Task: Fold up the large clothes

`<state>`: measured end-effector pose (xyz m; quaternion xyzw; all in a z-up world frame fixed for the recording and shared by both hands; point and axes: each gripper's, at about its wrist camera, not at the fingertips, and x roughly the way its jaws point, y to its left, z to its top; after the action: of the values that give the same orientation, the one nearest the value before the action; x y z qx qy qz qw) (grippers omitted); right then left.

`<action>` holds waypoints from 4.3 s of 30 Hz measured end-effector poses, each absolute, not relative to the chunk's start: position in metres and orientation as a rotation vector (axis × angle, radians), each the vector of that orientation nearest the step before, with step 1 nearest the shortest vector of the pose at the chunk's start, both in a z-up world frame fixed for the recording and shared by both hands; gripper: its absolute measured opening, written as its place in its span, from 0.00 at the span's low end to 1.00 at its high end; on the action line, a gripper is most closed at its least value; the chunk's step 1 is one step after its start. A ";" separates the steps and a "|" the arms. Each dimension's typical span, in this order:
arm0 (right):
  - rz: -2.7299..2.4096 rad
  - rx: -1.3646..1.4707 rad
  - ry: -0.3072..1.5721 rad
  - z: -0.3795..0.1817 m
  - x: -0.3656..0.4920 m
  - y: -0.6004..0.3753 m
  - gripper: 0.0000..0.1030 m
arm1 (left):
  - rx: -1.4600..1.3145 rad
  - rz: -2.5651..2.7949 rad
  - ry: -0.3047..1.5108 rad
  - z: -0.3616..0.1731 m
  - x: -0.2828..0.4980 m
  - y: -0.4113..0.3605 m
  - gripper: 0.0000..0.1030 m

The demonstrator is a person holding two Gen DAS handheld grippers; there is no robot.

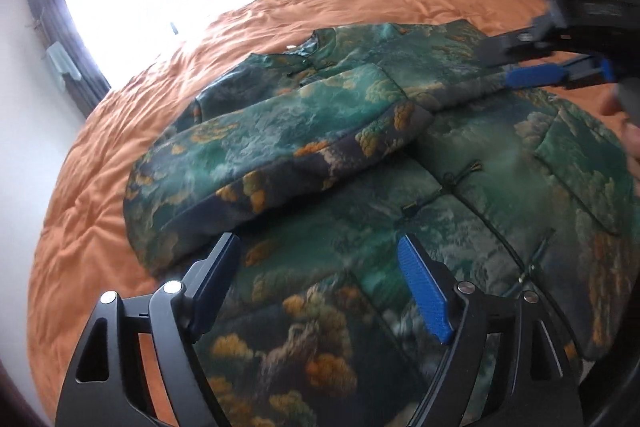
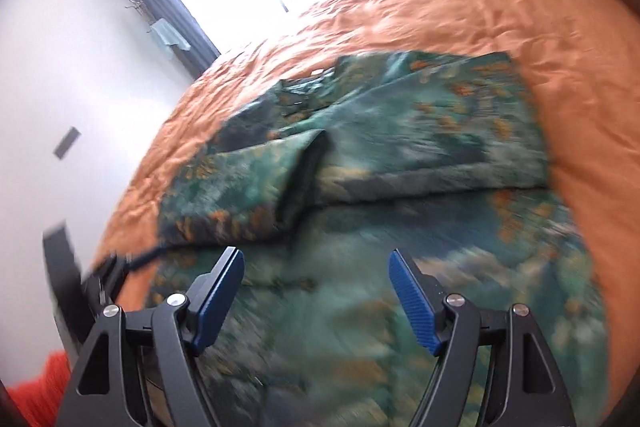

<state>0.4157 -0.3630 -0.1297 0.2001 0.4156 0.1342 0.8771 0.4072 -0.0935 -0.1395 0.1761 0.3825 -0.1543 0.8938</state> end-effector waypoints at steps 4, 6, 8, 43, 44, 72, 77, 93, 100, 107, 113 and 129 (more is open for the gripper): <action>0.335 0.512 0.948 -0.153 0.476 -0.343 0.74 | 0.281 -0.283 0.789 -0.128 0.388 -0.060 0.80; 0.348 0.540 0.993 -0.167 0.496 -0.329 0.74 | 0.241 -0.267 0.790 -0.126 0.383 -0.046 0.81; 0.363 0.545 1.028 -0.178 0.508 -0.315 0.64 | 0.215 -0.244 0.791 -0.126 0.380 -0.033 0.82; 0.324 0.099 0.905 -0.172 0.565 -0.251 0.50 | -0.056 -0.084 0.987 -0.181 0.638 0.020 0.83; 0.315 0.107 0.932 -0.183 0.569 -0.253 0.50 | -0.030 -0.078 1.014 -0.195 0.642 0.016 0.84; 0.244 0.058 0.860 -0.150 0.446 -0.320 0.69 | 0.021 -0.187 0.970 -0.157 0.446 0.057 0.93; 0.139 0.095 0.905 -0.159 0.384 -0.392 0.69 | -0.170 -0.224 1.075 -0.180 0.386 0.092 0.93; 0.191 0.431 1.058 -0.214 0.300 -0.533 0.71 | -0.295 -0.496 1.187 -0.214 0.368 0.047 0.91; 0.292 0.310 1.148 -0.215 0.310 -0.489 0.26 | -0.311 -0.411 1.228 -0.210 0.366 0.060 0.27; 0.256 0.226 1.150 -0.195 0.307 -0.454 0.21 | -0.314 -0.391 1.202 -0.189 0.359 0.066 0.17; 0.276 0.245 1.142 -0.187 0.295 -0.445 0.20 | -0.324 -0.380 1.202 -0.188 0.345 0.078 0.17; 0.253 0.362 1.163 -0.212 0.268 -0.463 0.26 | -0.192 -0.317 1.189 -0.202 0.328 0.067 0.32</action>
<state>0.2679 -0.4628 -0.2120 0.1694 0.5446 0.1187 0.8128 0.3282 0.0669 -0.2021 -0.0900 0.5568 -0.1485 0.8123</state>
